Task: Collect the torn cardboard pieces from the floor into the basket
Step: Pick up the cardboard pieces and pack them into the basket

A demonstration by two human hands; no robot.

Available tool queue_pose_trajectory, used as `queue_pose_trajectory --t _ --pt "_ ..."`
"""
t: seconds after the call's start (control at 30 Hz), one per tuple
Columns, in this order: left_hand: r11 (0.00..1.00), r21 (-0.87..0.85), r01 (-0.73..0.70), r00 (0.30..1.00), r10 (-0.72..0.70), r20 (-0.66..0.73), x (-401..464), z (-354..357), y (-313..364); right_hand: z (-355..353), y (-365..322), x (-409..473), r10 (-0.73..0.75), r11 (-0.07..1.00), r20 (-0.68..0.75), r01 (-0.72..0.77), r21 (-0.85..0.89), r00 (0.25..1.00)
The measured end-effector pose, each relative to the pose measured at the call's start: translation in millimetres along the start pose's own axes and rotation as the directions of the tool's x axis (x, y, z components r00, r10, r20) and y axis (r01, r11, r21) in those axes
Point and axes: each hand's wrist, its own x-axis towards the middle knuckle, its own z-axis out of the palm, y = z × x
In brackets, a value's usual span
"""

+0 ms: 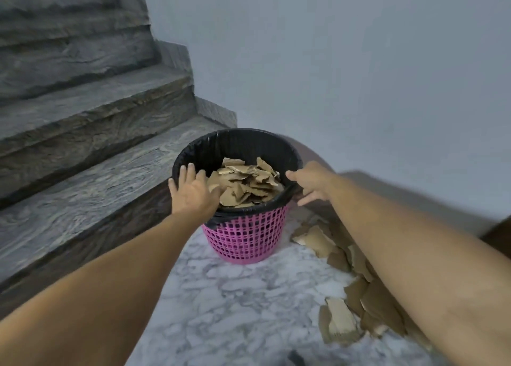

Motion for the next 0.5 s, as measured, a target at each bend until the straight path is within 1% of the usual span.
queue_pose_trajectory --t 0.07,0.1,0.13,0.17,0.2,0.23,0.3,0.37,0.5 --pt "0.992 0.004 -0.124 0.989 0.123 0.084 -17.0 9.4 17.2 3.1 0.0 -12.6 -0.033 0.988 -0.009 0.031 -0.15 0.999" --pt "0.982 0.018 -0.188 0.974 0.184 0.135 -25.6 14.2 24.8 5.7 1.4 -20.5 -0.079 0.961 -0.02 0.071 -0.266 0.997" --pt "0.972 0.042 -0.23 0.958 0.219 0.183 -31.8 19.0 30.3 9.9 4.7 -25.5 -0.129 0.908 -0.024 0.108 -0.404 0.991" --pt "0.966 0.063 -0.251 0.949 0.233 0.212 -34.8 21.7 33.7 15.0 9.2 -30.3 -0.199 0.828 -0.027 0.154 -0.54 0.98" --pt "0.963 0.08 -0.258 0.946 0.235 0.225 -35.1 22.8 34.2 21.4 14.1 -36.0 -0.251 0.753 -0.019 0.183 -0.632 0.968" --pt "0.961 0.09 -0.261 0.945 0.235 0.23 -35.4 23.0 33.2 29.2 19.6 -43.6 -0.26 0.709 -0.005 0.187 -0.68 0.966" --pt "0.958 0.104 -0.268 0.94 0.237 0.244 -34.0 21.4 31.9 42.8 28.8 -49.7 -0.238 0.695 0.002 0.172 -0.698 0.971" --pt "0.952 0.114 -0.283 0.936 0.248 0.251 -32.7 22.0 31.0 50.9 36.7 -49.1 -0.219 0.734 -0.025 0.148 -0.662 0.975" --pt "0.943 0.101 -0.316 0.932 0.289 0.22 -31.0 28.0 30.3 57.9 40.7 -49.3 -0.222 0.768 -0.071 0.129 -0.627 0.972"
